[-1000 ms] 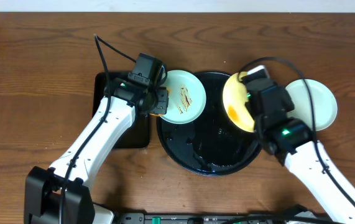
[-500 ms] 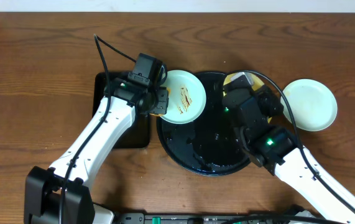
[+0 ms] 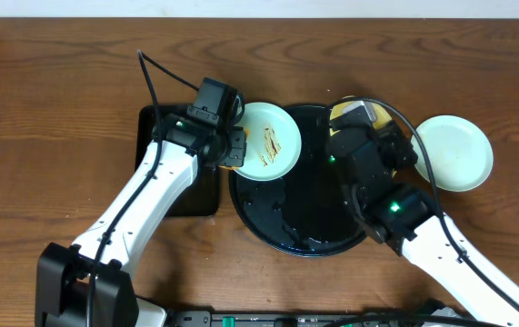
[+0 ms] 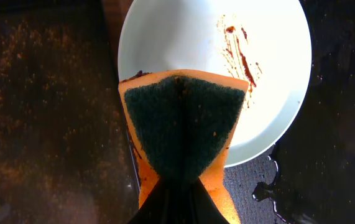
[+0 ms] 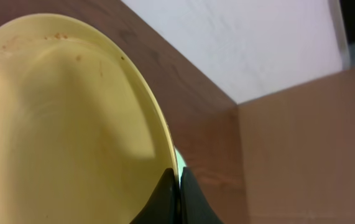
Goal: Clean dirty plates on tray and stack at the side
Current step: 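Set the yellow plate onto the blue plate at right and release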
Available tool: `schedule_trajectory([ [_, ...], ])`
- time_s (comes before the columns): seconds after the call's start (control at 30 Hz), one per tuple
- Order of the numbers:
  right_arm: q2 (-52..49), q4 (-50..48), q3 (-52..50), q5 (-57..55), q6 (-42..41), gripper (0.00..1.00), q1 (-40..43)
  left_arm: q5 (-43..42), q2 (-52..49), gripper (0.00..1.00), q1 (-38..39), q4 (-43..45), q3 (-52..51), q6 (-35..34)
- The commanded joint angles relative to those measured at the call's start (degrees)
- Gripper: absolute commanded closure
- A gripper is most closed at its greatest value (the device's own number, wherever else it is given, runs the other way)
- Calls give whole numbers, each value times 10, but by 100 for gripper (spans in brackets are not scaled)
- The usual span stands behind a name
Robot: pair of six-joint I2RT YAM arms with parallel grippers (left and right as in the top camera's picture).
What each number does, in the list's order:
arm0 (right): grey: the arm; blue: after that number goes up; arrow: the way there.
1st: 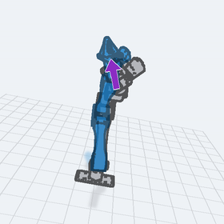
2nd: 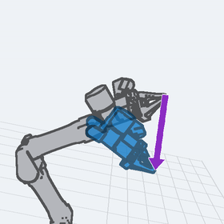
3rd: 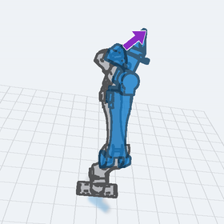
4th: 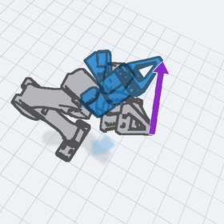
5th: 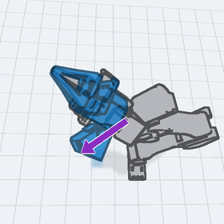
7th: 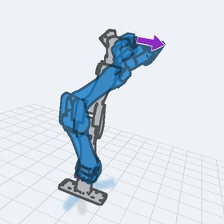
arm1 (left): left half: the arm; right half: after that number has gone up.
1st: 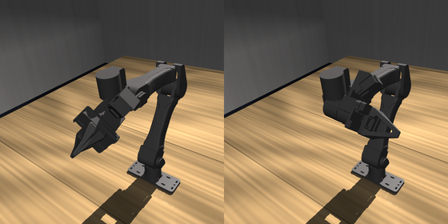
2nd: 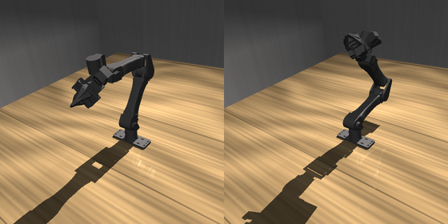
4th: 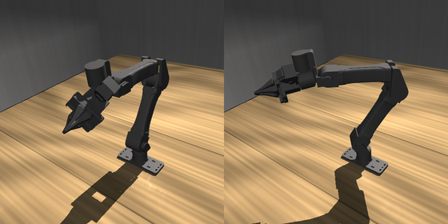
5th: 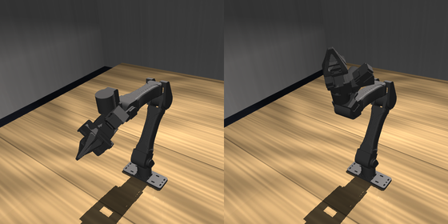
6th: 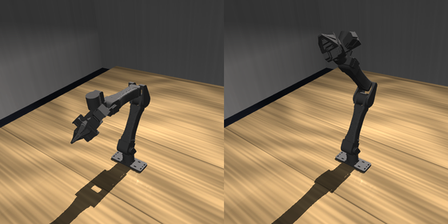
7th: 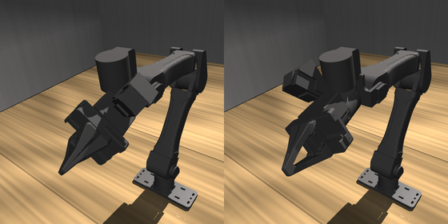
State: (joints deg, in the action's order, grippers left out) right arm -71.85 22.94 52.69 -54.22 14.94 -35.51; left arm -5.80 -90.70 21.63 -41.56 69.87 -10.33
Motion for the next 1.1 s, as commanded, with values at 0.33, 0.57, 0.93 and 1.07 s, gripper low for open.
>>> schedule_trajectory([
  [0.33,7,27,12,76,-302,99,232,5,2,92,-1,0,3,2],
  [0.57,2,57,4,140,-366,99,373,5,2,92,-1,0,3,2],
  [0.93,-68,46,-14,217,-379,99,491,5,2,92,-1,0,3,2],
  [1.07,-90,37,-14,218,-379,94,498,5,2,92,-1,0,3,2],
])
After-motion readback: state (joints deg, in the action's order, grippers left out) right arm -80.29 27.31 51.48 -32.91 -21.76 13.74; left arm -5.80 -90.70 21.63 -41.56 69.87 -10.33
